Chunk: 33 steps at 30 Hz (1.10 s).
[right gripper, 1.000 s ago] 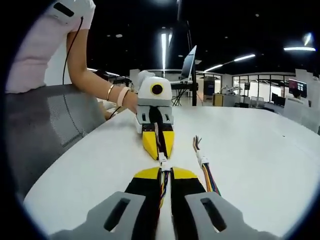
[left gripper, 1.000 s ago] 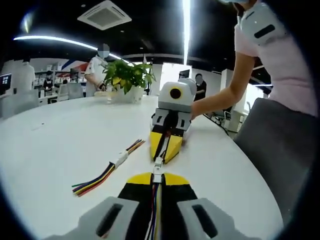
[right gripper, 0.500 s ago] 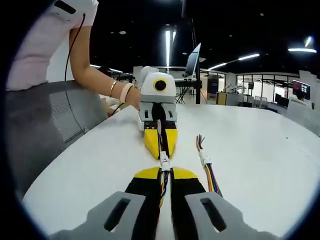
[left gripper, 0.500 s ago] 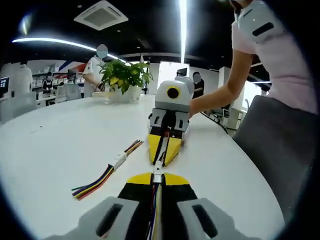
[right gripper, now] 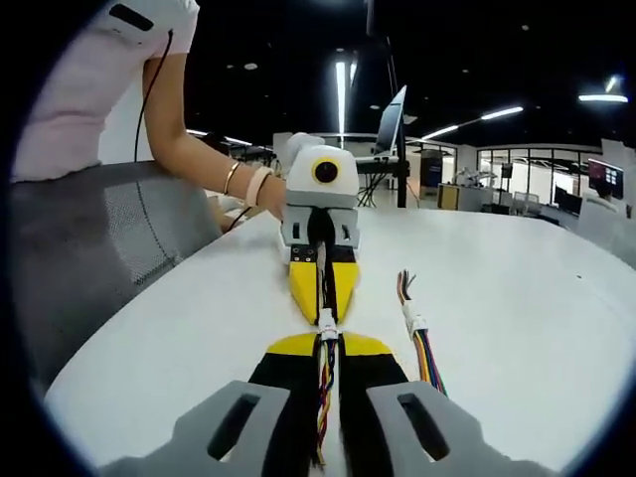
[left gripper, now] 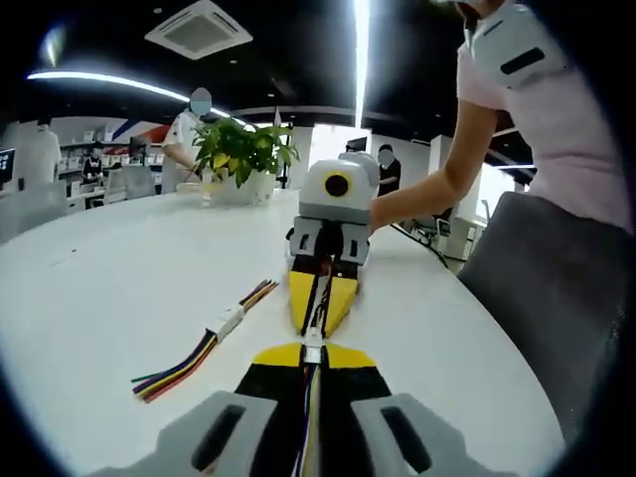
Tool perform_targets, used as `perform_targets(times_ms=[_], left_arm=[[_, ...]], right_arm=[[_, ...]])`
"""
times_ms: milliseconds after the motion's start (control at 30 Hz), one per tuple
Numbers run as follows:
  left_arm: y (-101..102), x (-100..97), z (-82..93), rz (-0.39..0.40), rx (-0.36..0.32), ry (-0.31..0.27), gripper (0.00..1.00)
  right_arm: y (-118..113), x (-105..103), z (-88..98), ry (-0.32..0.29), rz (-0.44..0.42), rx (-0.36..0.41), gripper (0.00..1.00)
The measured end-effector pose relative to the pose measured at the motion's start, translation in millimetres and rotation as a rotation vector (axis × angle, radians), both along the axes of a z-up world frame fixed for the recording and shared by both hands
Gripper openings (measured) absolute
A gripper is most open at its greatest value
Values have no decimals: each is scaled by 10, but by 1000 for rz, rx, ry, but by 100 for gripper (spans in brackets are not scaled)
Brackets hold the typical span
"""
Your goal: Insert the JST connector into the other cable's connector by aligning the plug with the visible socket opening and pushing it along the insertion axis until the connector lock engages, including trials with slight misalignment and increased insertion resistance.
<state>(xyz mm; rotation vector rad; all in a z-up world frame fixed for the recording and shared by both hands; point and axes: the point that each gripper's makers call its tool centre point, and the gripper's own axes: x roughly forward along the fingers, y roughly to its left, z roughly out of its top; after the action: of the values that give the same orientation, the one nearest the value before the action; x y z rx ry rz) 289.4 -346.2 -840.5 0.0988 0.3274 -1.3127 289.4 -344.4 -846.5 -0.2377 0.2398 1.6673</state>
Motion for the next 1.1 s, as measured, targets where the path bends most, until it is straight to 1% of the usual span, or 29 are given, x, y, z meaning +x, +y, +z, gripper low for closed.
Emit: perform_targets(times_ms=[467, 600, 800, 967, 1100], left_arm=[[32, 93, -9, -1, -11, 1, 0], [37, 104, -15, -9, -6, 8, 0], [24, 125, -11, 7, -5, 6, 0], [38, 155, -6, 21, -15, 21, 0], [43, 180, -10, 30, -6, 21, 0]], right_arm=[[13, 77, -18, 12, -24, 6, 2], [13, 75, -18, 5, -28, 7, 3], [11, 109, -27, -10, -43, 10, 3], [7, 140, -38, -11, -68, 10, 3], [11, 167, -31, -9, -88, 12, 3]])
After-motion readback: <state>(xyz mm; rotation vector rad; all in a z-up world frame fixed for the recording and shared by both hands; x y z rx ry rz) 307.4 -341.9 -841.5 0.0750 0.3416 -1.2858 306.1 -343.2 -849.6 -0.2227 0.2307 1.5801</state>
